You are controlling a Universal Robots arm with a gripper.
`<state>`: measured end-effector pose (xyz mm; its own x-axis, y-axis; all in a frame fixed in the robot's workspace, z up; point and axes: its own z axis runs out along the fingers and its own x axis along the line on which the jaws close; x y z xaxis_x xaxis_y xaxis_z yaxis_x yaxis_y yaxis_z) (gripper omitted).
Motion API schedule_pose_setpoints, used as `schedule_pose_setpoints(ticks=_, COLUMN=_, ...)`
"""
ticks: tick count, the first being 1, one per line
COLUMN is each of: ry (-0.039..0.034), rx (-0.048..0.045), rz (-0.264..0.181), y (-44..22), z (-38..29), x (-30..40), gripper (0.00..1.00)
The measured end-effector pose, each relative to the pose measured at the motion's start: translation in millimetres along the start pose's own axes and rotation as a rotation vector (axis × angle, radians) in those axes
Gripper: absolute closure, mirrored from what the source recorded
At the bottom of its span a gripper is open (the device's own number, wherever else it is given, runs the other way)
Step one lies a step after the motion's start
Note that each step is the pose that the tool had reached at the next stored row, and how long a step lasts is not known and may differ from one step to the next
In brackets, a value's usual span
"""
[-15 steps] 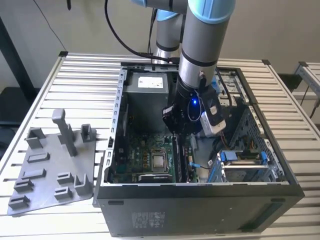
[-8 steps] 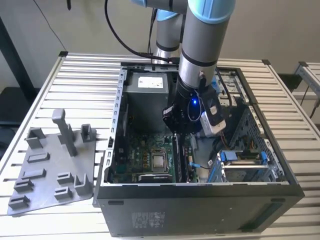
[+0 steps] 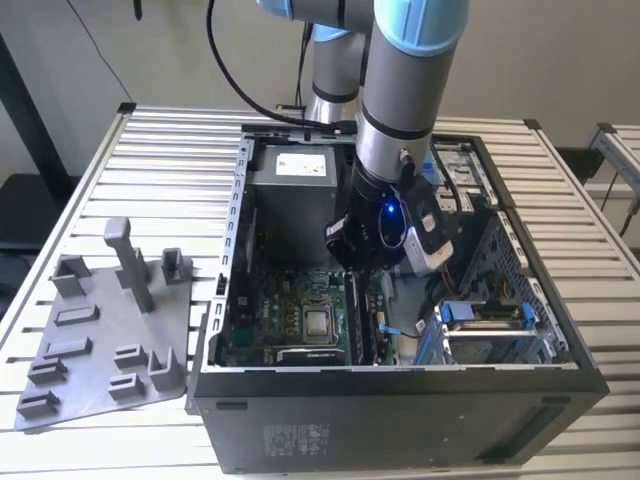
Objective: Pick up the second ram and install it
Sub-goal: 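Insert the second ram into the second slot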
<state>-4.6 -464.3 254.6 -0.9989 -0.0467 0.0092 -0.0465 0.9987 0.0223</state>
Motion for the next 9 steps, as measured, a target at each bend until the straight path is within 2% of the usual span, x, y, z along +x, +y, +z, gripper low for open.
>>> schedule_pose_setpoints(ticks=3, ry=0.0002, rx=-0.0062, rz=-0.051, y=-0.1, z=2.6, x=0.1, gripper=0.89)
schedule_pose_setpoints(ticks=9, ry=0.0003, rx=-0.0056, rz=-0.056, y=-0.1, z=3.4, x=0.0, gripper=0.89)
